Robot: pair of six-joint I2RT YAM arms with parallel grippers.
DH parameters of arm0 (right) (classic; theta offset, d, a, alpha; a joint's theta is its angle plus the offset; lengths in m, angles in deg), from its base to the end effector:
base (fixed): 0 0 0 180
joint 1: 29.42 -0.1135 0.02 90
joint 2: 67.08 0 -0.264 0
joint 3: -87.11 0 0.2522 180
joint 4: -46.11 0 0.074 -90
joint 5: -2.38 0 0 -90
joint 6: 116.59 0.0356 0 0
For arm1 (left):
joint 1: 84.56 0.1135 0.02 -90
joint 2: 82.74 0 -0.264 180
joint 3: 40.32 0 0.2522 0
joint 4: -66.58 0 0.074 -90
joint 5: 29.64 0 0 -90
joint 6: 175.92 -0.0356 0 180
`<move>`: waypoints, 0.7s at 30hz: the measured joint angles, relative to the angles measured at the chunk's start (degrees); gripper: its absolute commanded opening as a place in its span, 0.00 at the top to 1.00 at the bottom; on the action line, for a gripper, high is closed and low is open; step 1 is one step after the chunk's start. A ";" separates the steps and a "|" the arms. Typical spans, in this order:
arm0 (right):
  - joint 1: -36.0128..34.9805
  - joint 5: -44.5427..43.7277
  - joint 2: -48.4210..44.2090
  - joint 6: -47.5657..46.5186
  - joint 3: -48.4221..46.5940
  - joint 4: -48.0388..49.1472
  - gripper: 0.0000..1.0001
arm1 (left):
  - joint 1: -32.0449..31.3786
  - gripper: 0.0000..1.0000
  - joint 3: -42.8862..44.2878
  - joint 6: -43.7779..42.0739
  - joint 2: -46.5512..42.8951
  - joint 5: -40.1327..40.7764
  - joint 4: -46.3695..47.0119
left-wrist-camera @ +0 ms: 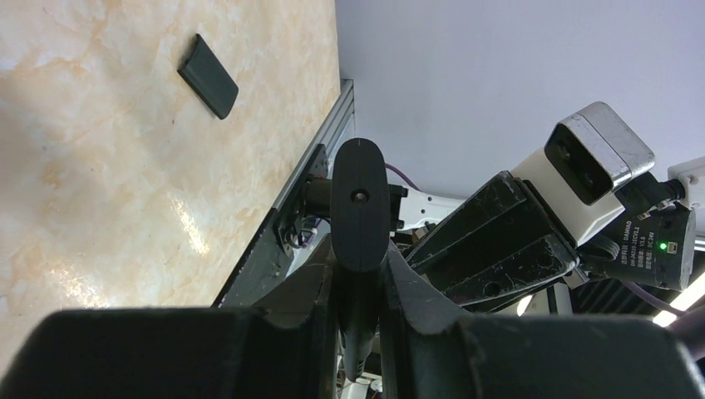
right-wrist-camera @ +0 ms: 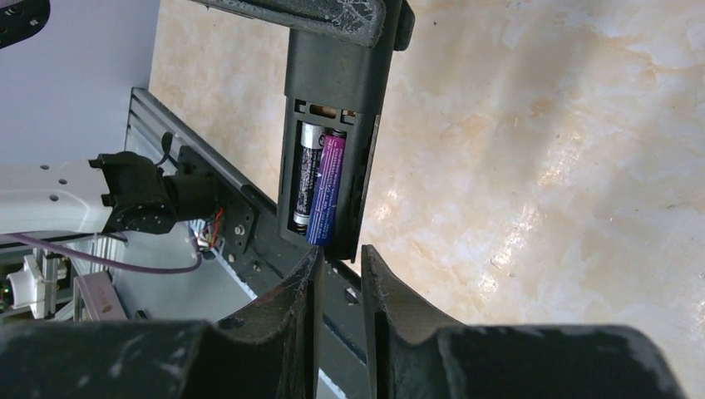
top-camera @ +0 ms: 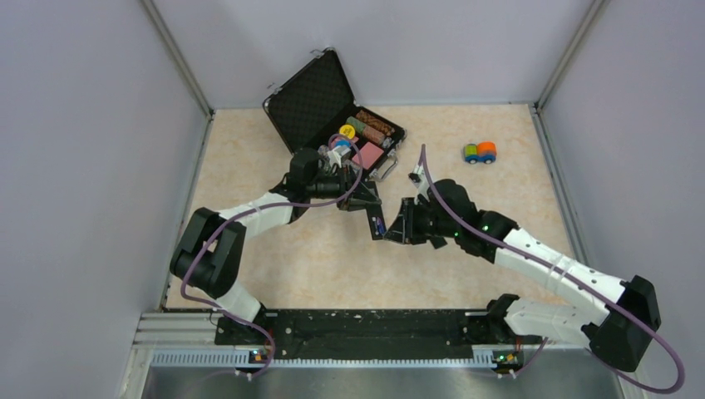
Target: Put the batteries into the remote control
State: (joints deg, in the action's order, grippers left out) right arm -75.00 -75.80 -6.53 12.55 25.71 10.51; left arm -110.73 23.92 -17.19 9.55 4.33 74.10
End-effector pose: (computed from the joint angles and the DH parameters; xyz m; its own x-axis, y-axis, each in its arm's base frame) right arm 0.1570 0.1707 0.2851 -0.8251 0.0408 -0.5636 -0.3818 0.6951 0.6092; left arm 0.2931 -0.1769 0.2258 -0.9934 -0.0920 -0.0687 0.0490 0.2018 -0.9782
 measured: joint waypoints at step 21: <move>0.48 1.73 5.81 7.48 -1.16 -0.02 0.83 | 0.42 1.00 -0.46 -5.11 -1.03 1.09 -0.85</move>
State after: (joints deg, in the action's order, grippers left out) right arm -74.52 -74.08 -0.71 20.02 24.55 10.48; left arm -110.32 23.46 -22.31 8.52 5.42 73.25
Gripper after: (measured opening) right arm 0.180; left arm 0.226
